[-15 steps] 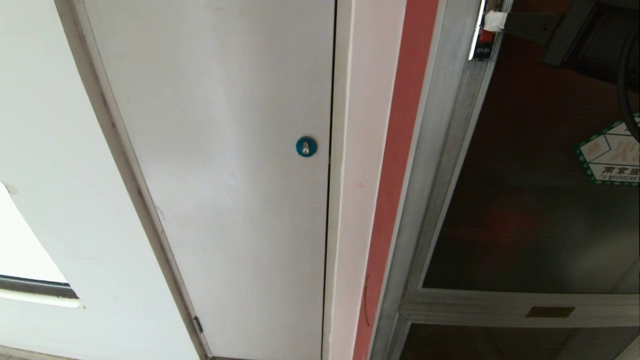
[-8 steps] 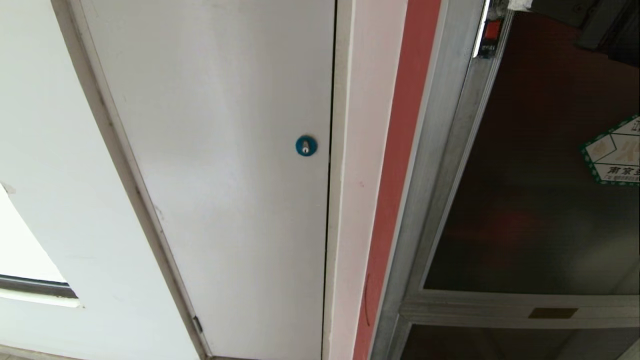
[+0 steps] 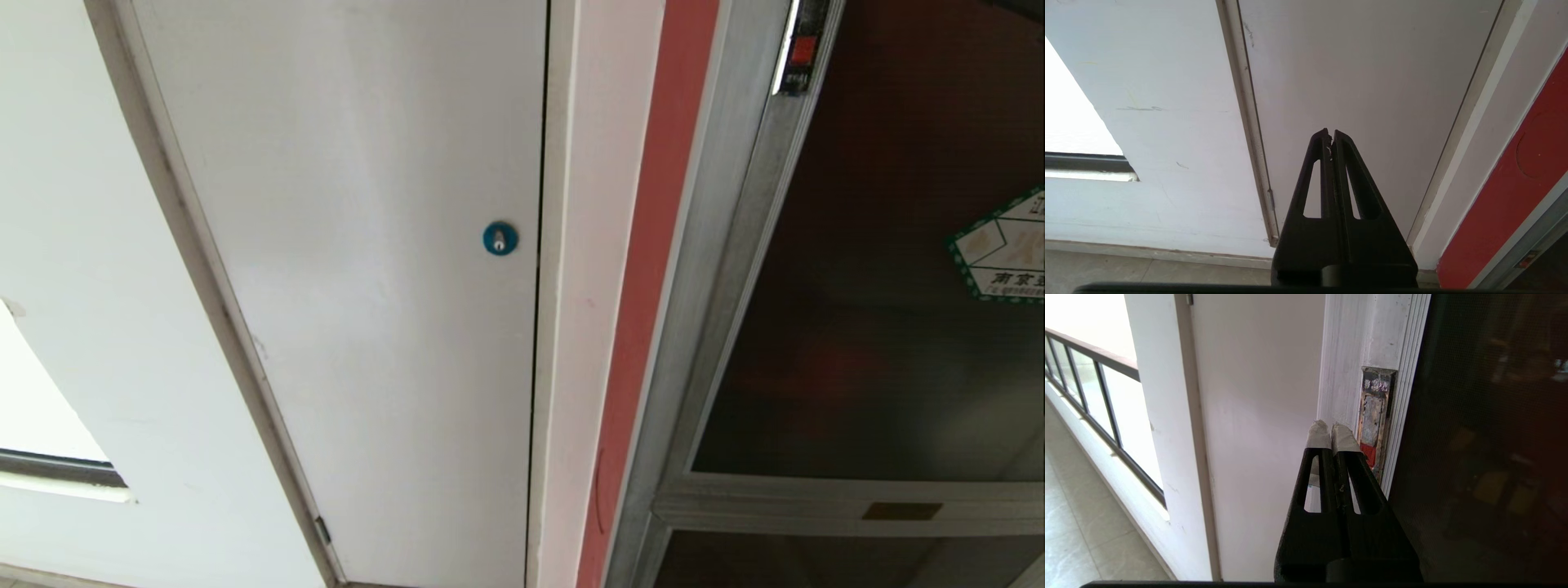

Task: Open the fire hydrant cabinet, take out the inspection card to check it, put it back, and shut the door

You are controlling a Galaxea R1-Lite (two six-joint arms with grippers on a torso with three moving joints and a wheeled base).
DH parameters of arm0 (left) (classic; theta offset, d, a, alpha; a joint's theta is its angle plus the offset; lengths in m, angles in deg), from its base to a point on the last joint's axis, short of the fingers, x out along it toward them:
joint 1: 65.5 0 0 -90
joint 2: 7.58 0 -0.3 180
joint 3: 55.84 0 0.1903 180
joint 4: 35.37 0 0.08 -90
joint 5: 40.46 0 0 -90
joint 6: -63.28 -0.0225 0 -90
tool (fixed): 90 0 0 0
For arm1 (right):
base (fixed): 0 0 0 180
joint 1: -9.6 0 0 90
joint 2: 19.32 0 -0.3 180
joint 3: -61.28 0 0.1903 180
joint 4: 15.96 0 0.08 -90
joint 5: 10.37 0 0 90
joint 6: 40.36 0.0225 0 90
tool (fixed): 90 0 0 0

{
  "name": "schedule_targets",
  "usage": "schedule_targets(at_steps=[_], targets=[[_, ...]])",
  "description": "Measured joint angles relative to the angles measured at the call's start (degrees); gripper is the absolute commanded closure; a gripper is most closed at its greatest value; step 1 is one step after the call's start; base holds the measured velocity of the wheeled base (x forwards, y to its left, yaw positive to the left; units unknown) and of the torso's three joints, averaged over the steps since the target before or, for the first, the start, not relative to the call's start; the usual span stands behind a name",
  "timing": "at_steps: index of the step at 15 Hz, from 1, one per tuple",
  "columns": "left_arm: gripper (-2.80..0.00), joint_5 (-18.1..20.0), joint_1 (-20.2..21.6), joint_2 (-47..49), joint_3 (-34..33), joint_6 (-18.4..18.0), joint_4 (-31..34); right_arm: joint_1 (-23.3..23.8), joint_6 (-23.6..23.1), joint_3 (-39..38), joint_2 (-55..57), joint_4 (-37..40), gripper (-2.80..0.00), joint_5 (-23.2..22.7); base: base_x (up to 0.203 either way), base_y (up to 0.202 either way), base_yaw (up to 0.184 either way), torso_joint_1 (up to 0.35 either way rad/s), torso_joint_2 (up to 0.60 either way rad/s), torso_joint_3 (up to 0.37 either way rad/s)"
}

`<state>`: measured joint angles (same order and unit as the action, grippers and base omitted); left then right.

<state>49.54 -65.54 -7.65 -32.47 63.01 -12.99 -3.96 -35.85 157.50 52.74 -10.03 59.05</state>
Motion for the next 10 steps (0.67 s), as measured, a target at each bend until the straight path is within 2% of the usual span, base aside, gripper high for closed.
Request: schedule_targets(at_steps=[4,7,10], targets=[[0.00,0.0,0.0,0.0,0.0,0.0,0.0,0.2,-0.1,-3.5,-5.2,0.0,0.00,0.8,0.000,0.000,0.000,0.000,0.00,0.000],[0.00,0.0,0.0,0.0,0.0,0.0,0.0,0.5,-0.2,-4.3,-7.6,-0.4,0.00,5.4,0.000,0.000,0.000,0.000,0.00,0.000],[0.00,0.0,0.0,0.0,0.0,0.0,0.0,0.5,-0.2,-5.0,-9.9,-0.4,0.00,7.1,0.000,0.000,0.000,0.000,0.00,0.000]])
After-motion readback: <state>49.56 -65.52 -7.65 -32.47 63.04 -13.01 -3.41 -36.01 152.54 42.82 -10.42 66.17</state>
